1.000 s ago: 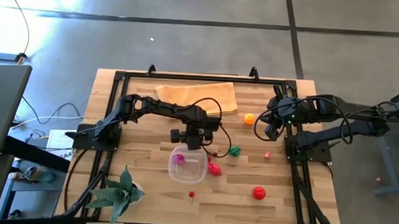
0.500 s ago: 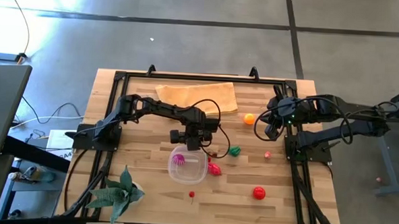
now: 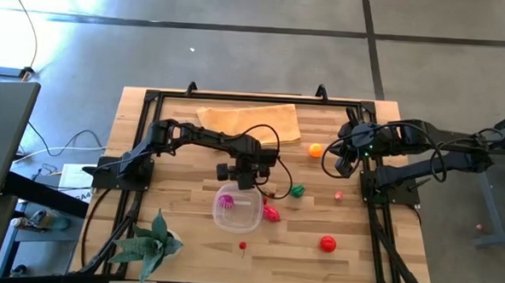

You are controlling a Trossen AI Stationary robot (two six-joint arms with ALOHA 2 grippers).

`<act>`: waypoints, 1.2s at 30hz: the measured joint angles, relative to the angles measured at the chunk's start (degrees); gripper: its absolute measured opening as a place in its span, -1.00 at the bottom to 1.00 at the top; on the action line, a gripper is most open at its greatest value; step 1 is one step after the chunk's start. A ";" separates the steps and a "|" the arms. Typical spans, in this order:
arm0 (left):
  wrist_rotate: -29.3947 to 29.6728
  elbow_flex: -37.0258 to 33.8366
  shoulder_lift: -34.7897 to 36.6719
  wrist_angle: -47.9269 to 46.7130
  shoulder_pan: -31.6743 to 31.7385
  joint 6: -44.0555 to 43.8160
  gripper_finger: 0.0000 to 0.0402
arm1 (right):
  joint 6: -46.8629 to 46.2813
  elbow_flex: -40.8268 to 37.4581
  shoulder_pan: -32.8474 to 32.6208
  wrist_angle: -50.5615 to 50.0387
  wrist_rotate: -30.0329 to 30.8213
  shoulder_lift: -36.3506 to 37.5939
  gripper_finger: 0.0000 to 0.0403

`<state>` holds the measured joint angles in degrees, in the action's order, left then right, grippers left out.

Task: Pick and placing Produce into tupperware
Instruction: Put the left pink peach into the transparent bin

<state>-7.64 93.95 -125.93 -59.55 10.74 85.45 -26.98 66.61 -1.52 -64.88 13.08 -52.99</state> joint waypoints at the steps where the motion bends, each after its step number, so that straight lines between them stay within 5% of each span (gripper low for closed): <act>1: 0.00 0.01 0.00 0.00 0.00 0.00 -0.38 | 0.02 0.00 -0.02 0.00 -0.01 0.00 -0.91; 22: 5.77 4.16 -0.02 -0.61 -0.83 -1.08 -0.37 | 0.01 0.00 -0.01 0.02 -0.01 0.00 -0.91; 36: 3.94 18.95 -0.02 -16.97 3.26 -18.20 -0.37 | 0.00 0.00 0.00 0.00 0.00 0.00 -0.91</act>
<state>-3.70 112.89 -125.95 -76.52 14.01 67.25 -26.98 66.61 -1.52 -64.88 13.08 -52.99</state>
